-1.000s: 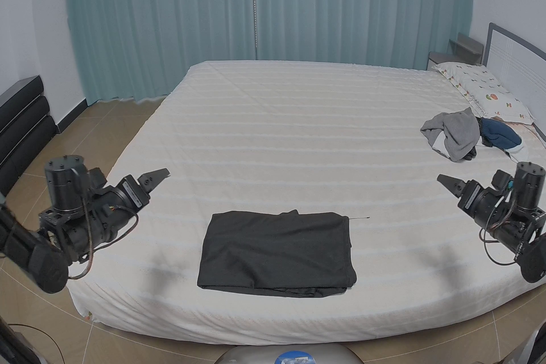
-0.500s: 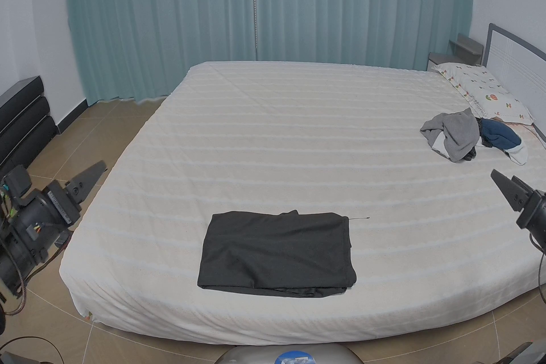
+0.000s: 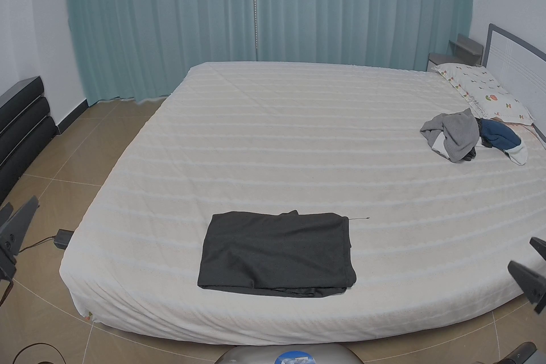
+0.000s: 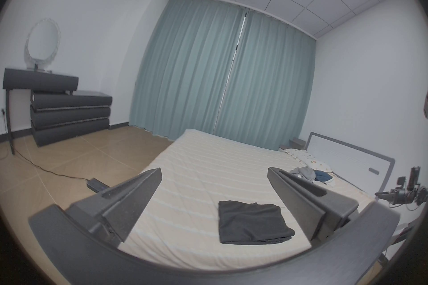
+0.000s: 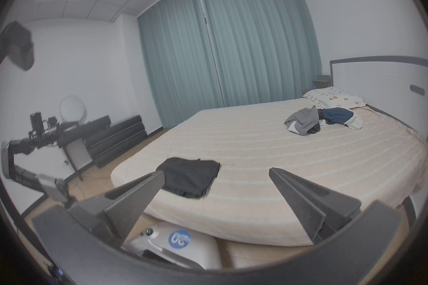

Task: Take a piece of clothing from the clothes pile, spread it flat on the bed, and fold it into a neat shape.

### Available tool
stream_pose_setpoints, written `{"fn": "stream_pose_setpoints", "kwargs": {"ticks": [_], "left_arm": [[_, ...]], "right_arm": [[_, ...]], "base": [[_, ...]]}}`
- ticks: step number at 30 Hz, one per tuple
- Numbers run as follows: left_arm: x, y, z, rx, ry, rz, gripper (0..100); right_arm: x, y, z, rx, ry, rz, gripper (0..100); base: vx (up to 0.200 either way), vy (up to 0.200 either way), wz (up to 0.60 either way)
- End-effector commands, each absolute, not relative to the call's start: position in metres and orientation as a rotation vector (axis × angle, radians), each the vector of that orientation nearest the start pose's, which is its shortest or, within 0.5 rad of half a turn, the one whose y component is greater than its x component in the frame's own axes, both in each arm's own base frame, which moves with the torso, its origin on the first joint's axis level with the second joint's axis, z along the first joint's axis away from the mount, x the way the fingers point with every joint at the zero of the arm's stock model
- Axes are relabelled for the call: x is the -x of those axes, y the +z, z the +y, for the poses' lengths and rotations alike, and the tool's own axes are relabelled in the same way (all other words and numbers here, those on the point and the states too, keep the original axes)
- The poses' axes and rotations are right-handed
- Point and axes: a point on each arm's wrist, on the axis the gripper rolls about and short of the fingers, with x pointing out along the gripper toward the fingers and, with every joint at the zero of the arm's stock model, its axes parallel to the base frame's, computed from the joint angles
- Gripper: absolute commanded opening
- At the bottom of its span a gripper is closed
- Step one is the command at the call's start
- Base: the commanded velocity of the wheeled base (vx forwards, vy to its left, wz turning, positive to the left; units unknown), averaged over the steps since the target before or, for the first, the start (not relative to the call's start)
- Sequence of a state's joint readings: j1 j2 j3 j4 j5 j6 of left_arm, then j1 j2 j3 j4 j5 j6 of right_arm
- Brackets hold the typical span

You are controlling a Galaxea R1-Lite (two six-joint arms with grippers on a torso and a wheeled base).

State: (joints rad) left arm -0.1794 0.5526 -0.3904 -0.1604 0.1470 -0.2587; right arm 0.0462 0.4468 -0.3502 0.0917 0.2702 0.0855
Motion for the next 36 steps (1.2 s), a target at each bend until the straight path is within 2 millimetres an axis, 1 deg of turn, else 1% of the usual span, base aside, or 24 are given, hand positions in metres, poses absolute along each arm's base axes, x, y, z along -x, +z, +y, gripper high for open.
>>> {"fn": "stream_pose_setpoints", "kwargs": {"ticks": [1, 3, 4, 5, 7, 10, 11, 14, 15, 16, 18, 22, 23, 26, 28, 30, 34, 36], "left_arm": [[0.025, 0.188, 0.009, 0.197, 0.052, -0.122, 100], [0.031, 0.183, 0.009, 0.177, 0.061, -0.119, 100], [0.038, 0.178, 0.010, 0.143, 0.085, -0.119, 100], [0.039, 0.177, 0.010, 0.136, 0.093, -0.117, 100], [0.050, 0.167, 0.010, 0.090, 0.149, -0.125, 100], [0.053, 0.159, 0.007, 0.054, 0.194, -0.131, 100], [0.053, 0.157, 0.006, 0.046, 0.202, -0.130, 100], [0.057, 0.146, 0.004, -0.002, 0.168, -0.152, 100], [0.057, 0.146, 0.004, -0.002, 0.168, -0.152, 100], [0.054, 0.139, 0.003, -0.039, 0.146, -0.140, 100], [0.053, 0.139, 0.003, -0.030, 0.144, -0.153, 100], [0.042, 0.129, 0.003, -0.028, 0.134, -0.203, 100], [0.042, 0.129, 0.003, -0.028, 0.134, -0.203, 100], [0.031, 0.113, 0.002, -0.038, 0.081, -0.259, 100], [0.026, 0.102, 0.001, -0.046, 0.067, -0.261, 100], [0.026, 0.101, 0.001, -0.032, 0.060, -0.246, 100], [0.025, 0.100, 0.001, -0.033, 0.052, -0.235, 100], [0.024, 0.094, 0.000, -0.037, 0.020, -0.173, 100]], "right_arm": [[0.062, 0.168, 0.000, 0.022, 0.371, -0.025, 100], [0.062, 0.166, 0.000, 0.026, 0.353, -0.021, 100], [0.062, 0.167, 0.001, 0.021, 0.308, -0.023, 100], [0.062, 0.167, 0.001, 0.020, 0.297, -0.023, 100], [0.065, 0.160, 0.003, 0.026, 0.227, -0.024, 100], [0.071, 0.146, 0.005, 0.076, 0.196, -0.045, 100], [0.069, 0.142, 0.004, 0.103, 0.187, -0.034, 100], [0.066, 0.138, 0.004, 0.127, 0.171, -0.016, 100], [0.066, 0.138, 0.004, 0.127, 0.171, -0.016, 100], [0.063, 0.134, 0.004, 0.117, 0.160, 0.004, 100], [0.061, 0.130, 0.004, 0.118, 0.154, 0.012, 100], [0.050, 0.123, 0.003, 0.125, 0.120, -0.026, 100], [0.050, 0.123, 0.003, 0.125, 0.120, -0.026, 100], [0.034, 0.108, 0.001, 0.127, 0.042, -0.118, 100], [0.024, 0.093, 0.001, 0.139, 0.021, -0.158, 100], [0.024, 0.093, 0.000, 0.144, 0.003, -0.168, 100], [0.023, 0.086, 0.000, 0.137, 0.004, -0.097, 100], [0.023, 0.083, 0.000, 0.132, 0.006, -0.071, 100]], "base": [[0.000, 0.000, 0.00], [0.000, 0.000, 0.00], [0.000, 0.000, 0.00], [0.000, 0.000, 0.00], [0.000, 0.000, 0.00], [0.000, 0.000, 0.00], [0.000, 0.000, 0.00], [0.000, 0.000, 0.00], [0.000, 0.000, 0.00], [0.000, 0.000, 0.00], [0.000, 0.000, 0.00], [0.000, 0.000, 0.00], [0.000, 0.000, 0.00], [0.000, 0.000, 0.00], [0.000, 0.000, 0.00], [0.000, 0.000, 0.00], [0.000, 0.000, 0.00], [0.000, 0.000, 0.00]]}}
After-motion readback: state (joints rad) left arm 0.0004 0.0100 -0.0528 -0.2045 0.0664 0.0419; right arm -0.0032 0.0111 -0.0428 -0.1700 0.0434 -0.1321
